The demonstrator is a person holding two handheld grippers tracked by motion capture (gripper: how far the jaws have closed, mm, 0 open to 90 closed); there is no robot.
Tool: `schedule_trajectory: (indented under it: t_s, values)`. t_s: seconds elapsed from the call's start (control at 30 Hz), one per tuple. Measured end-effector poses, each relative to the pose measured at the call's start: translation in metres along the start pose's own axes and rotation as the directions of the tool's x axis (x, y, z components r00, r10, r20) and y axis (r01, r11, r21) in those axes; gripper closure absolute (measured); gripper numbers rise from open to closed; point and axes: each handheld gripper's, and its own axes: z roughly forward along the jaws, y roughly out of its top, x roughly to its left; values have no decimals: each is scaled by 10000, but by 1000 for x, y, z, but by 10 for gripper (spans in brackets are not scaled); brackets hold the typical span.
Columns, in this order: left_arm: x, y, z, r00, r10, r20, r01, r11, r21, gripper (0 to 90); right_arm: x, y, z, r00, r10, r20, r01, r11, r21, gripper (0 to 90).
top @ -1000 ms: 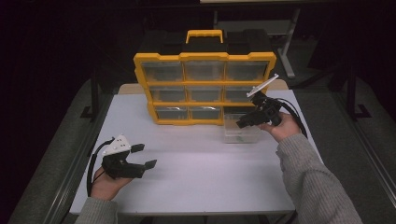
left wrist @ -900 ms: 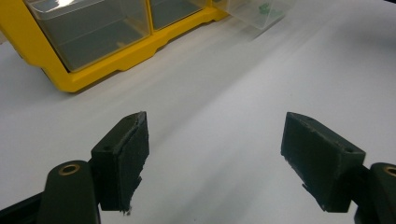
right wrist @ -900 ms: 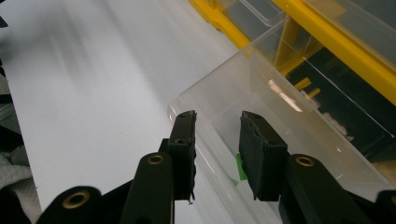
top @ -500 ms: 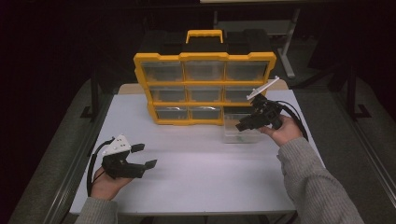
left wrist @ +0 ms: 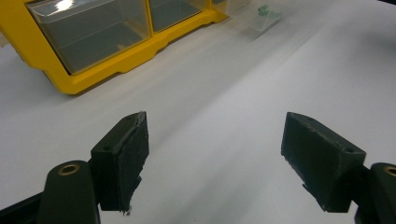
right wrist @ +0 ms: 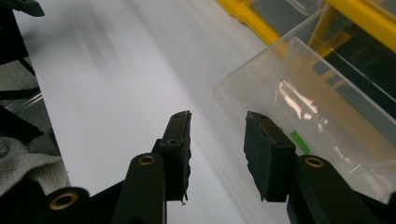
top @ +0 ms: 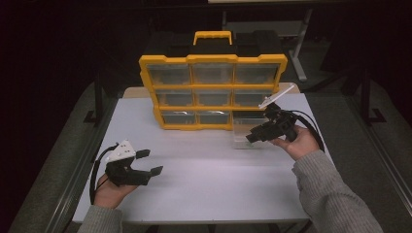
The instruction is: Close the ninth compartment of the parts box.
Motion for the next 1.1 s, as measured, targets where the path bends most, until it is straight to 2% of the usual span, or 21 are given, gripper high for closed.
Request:
schedule_trajectory:
  t_s: [0.1,0.2,0.6,0.73,1.1]
  values:
    - [0,0,0,10000,13,-3,-13,10000,-18,229,3,-4,0,10000,30,61,-30,10000,33,604]
    - [0,0,0,10000,-4,1,4,10000,-18,228,6,-9,0,9996,290,65,-290,9996,-4,626]
    - [0,0,1,9999,163,-3,-163,9999,46,223,13,-23,7,9987,496,149,-498,9986,161,718]
    - [-2,0,2,10000,74,-21,-74,10000,53,220,11,-29,17,9977,663,124,-667,9972,348,765]
    - [-2,0,1,10000,58,-70,-58,10000,63,216,6,-32,26,9968,763,217,-774,9954,557,853]
